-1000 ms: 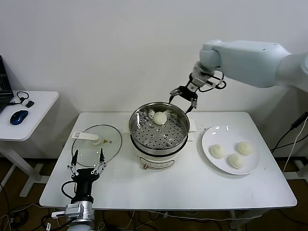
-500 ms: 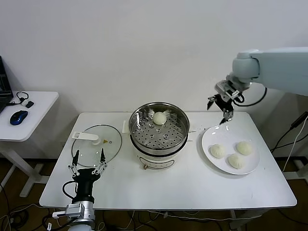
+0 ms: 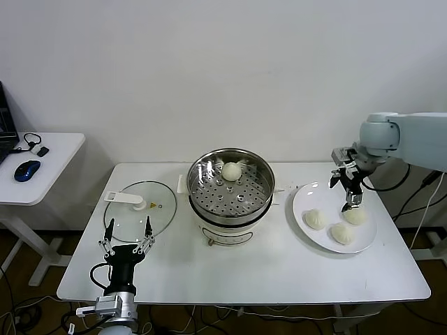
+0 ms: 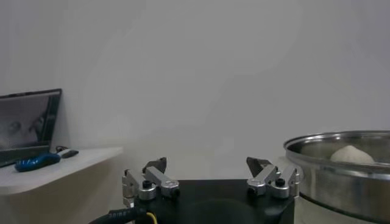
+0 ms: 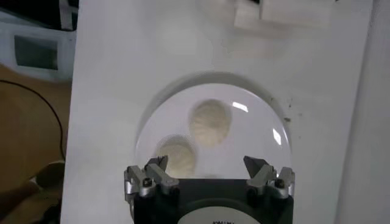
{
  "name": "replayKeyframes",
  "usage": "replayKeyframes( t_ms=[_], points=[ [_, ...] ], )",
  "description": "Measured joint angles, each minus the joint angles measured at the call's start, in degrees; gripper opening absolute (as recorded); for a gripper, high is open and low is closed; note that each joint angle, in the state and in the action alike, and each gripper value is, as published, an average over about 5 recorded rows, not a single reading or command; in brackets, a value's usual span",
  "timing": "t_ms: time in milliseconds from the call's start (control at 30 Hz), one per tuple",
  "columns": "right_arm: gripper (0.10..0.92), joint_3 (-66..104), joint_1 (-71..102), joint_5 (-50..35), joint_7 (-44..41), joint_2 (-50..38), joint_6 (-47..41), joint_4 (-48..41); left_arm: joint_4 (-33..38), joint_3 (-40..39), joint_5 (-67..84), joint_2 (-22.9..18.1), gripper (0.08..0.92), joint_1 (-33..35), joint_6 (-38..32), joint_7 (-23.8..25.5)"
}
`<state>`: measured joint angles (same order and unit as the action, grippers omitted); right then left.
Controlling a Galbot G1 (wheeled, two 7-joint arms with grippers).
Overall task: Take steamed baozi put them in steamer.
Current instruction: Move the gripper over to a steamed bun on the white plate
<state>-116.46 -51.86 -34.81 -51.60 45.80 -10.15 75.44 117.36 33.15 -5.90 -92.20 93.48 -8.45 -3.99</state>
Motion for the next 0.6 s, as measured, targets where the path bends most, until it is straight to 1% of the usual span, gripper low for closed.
replayKeyframes(
  t_ms=[600],
  points=[
    [0.823, 12.6, 17.6, 3.6, 1.5, 1.1, -0.6, -10.1, -0.5, 1.5, -0.3, 0.0, 0.823, 0.0, 0.1, 0.2]
  ],
)
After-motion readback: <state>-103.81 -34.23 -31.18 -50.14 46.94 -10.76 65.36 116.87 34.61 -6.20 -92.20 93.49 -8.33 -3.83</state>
